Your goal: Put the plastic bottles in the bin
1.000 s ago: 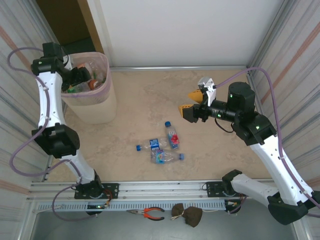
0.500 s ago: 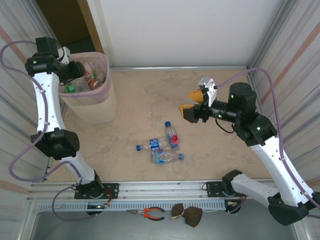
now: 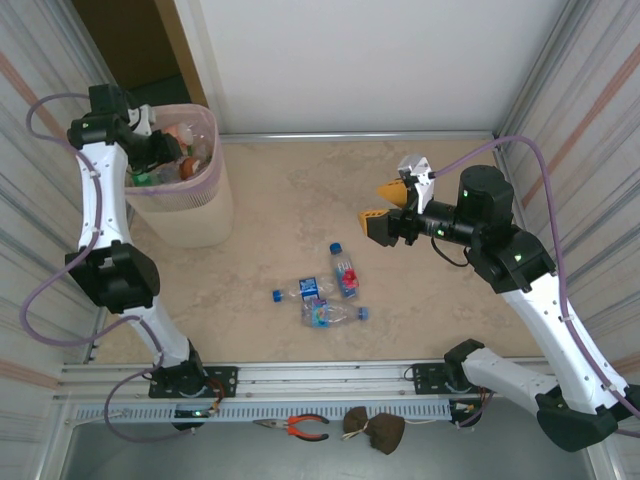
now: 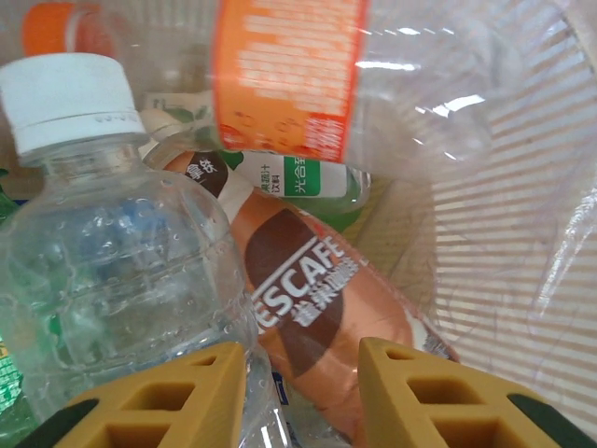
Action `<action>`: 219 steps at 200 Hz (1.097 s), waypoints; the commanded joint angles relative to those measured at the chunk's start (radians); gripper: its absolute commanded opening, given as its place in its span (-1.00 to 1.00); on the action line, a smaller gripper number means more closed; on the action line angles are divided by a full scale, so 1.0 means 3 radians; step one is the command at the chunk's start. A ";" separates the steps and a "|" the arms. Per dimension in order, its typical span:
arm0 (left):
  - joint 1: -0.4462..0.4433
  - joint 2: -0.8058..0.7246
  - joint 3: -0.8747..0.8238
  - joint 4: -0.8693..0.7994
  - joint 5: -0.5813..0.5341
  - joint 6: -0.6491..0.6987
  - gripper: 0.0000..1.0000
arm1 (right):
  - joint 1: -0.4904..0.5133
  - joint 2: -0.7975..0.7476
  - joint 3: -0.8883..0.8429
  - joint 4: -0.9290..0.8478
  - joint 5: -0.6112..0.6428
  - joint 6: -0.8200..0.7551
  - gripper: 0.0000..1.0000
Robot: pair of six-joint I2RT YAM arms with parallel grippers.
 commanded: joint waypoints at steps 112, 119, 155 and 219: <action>-0.0032 -0.0585 0.0047 0.0004 0.0395 -0.0027 -0.20 | 0.0135 0.0116 0.0074 -0.0191 0.0272 0.0104 0.45; -0.0050 -0.0625 0.0037 -0.0011 0.0406 -0.0022 -0.19 | 0.0165 0.0182 0.0088 -0.0229 0.0310 0.0104 0.45; -0.0282 -0.0817 -0.0052 -0.0095 0.0392 0.0061 -0.18 | 0.0314 0.0306 0.0111 -0.0384 0.0596 0.0117 0.42; -0.0933 -0.1206 -0.0512 -0.0155 0.0068 0.0117 -0.14 | 0.0482 0.0644 0.0128 -0.0741 0.1199 0.0731 0.29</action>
